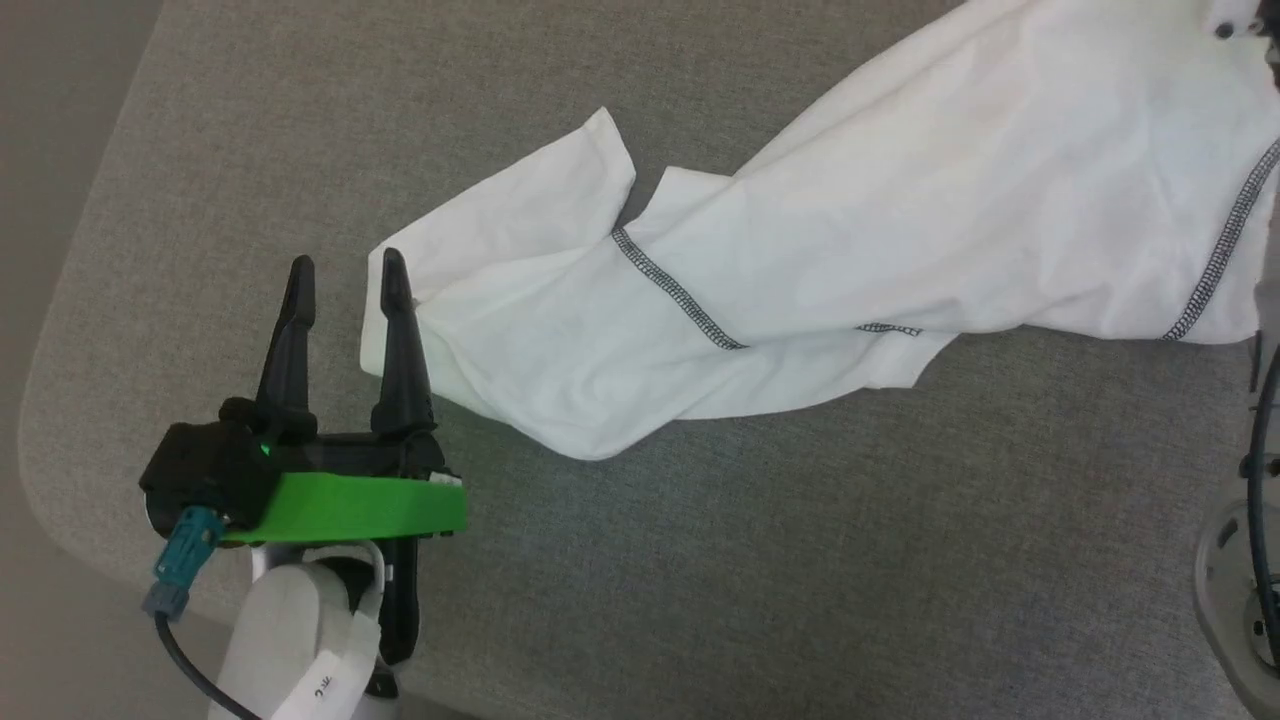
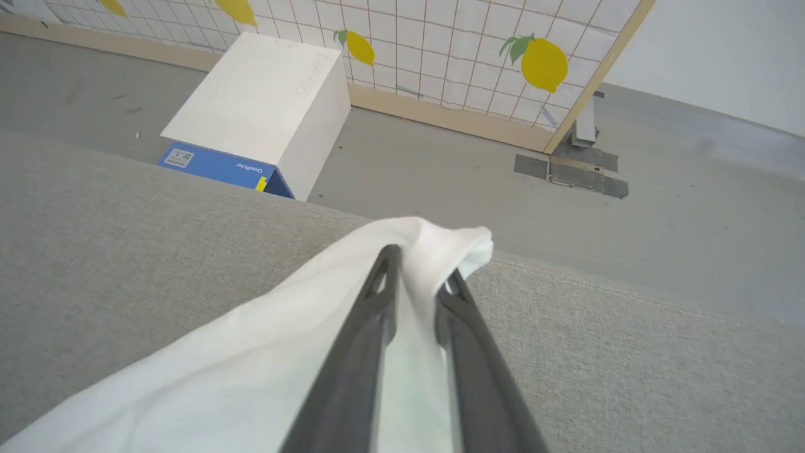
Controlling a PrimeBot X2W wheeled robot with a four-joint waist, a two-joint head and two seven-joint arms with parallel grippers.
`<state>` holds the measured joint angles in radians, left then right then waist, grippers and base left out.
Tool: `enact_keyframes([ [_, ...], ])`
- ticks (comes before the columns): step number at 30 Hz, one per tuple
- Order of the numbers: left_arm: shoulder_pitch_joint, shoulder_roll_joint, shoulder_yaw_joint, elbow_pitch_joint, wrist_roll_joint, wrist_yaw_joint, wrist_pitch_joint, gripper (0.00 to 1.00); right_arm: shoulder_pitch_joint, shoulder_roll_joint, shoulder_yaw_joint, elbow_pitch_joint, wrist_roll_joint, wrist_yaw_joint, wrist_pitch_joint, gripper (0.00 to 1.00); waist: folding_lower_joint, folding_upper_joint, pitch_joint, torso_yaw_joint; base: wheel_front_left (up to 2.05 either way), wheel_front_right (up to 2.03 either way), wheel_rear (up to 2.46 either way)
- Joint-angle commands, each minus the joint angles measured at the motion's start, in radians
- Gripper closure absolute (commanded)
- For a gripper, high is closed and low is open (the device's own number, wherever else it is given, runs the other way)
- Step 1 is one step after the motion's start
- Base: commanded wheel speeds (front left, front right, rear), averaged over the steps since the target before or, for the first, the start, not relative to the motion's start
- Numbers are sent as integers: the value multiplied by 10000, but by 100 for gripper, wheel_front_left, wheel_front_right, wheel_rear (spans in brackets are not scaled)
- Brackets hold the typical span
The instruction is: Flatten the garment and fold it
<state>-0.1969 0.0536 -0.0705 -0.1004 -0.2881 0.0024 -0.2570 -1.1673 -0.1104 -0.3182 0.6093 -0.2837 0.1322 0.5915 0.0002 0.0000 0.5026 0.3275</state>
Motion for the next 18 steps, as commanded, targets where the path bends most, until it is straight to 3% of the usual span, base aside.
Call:
enact_keyframes([
  [1,-184,-33,-29,56,-52,26,-47,0,25,28,30,39,-39,-15,-299,0,-2,0,-211,-103,0,0,0],
  [4,-202,-33,-83,186,33,-58,-47,0,149,66,100,109,480,-15,-1211,0,-2,0,-609,-290,0,0,0],
  [9,-35,-33,-10,413,294,-238,-47,0,1178,-55,1101,-139,1823,-15,-2923,0,-2,0,-1495,-895,0,0,0],
  [13,247,-33,125,539,472,-341,-47,0,2845,-210,2247,-906,2936,-15,-4066,0,-2,0,-2217,-1564,0,0,0],
  [18,711,-33,307,663,739,-479,-47,0,5347,-154,2551,-2252,3905,-15,-5099,0,-2,0,-2985,-2494,0,0,0],
])
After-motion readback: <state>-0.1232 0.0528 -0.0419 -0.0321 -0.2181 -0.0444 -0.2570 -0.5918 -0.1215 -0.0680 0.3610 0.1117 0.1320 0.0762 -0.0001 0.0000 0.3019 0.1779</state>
